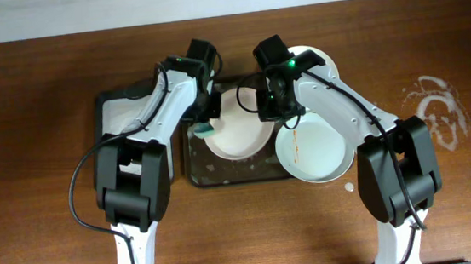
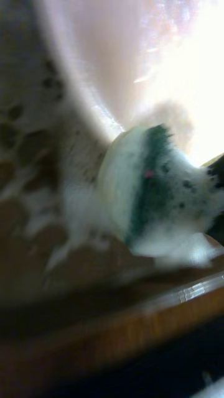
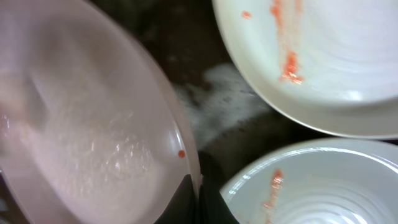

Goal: Clean dirty plates on tray and stack at the side
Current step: 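Lift the pink plate out of the tray with right gripper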

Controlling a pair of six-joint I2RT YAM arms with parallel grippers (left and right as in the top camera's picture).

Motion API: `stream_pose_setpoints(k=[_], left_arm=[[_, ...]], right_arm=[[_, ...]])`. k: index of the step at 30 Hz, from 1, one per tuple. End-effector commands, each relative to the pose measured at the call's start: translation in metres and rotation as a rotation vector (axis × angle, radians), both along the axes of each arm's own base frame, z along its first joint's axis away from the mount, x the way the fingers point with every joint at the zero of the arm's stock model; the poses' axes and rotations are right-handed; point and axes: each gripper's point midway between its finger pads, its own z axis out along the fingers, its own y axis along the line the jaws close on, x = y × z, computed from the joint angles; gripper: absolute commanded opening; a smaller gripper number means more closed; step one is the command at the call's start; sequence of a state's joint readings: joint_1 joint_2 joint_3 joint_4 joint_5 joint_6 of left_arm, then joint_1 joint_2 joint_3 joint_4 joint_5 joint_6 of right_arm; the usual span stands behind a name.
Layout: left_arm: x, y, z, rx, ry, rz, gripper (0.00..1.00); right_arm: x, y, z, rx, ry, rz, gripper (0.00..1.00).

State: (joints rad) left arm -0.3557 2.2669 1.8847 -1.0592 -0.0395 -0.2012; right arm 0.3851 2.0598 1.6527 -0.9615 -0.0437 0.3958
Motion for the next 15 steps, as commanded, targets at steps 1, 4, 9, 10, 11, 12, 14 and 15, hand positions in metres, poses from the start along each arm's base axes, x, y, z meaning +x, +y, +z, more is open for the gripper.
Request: stream_pose_setpoints(k=[1,4,9,10,11,12,14,15], left_arm=[[0.021,0.017,0.02,0.081,-0.076,0.009,0.01],[0.024,0.016,0.023,0.076,-0.085,0.017,0.01],[0.023,0.015,0.023,0.065,-0.084,0.053,0.01],[0.023,0.015,0.023,0.064,-0.084,0.061,0.01],[0.023,0.014,0.023,0.057,-0.081,0.06,0.01],[0.022,0.013,0.023,0.054,-0.08,0.063,0.01],[0.022,0.012,0.023,0.048,-0.078,0.062,0.01],[0.022,0.011,0.022,0.042,-0.075,0.061,0.01]], right_arm=[[0.009,-0.013,0.031,-0.054,-0.089,-0.026,0.04],[0.01,-0.02,0.047,-0.081,-0.132,-0.038,0.04],[0.01,-0.032,0.082,-0.118,-0.22,-0.06,0.04],[0.01,-0.035,0.087,-0.128,-0.237,-0.064,0.04],[0.01,-0.039,0.096,-0.156,-0.264,-0.07,0.04],[0.009,-0.041,0.101,-0.181,-0.284,-0.073,0.04],[0.006,-0.044,0.11,-0.237,-0.317,-0.073,0.04],[0.004,-0.047,0.117,-0.3,-0.345,-0.07,0.04]])
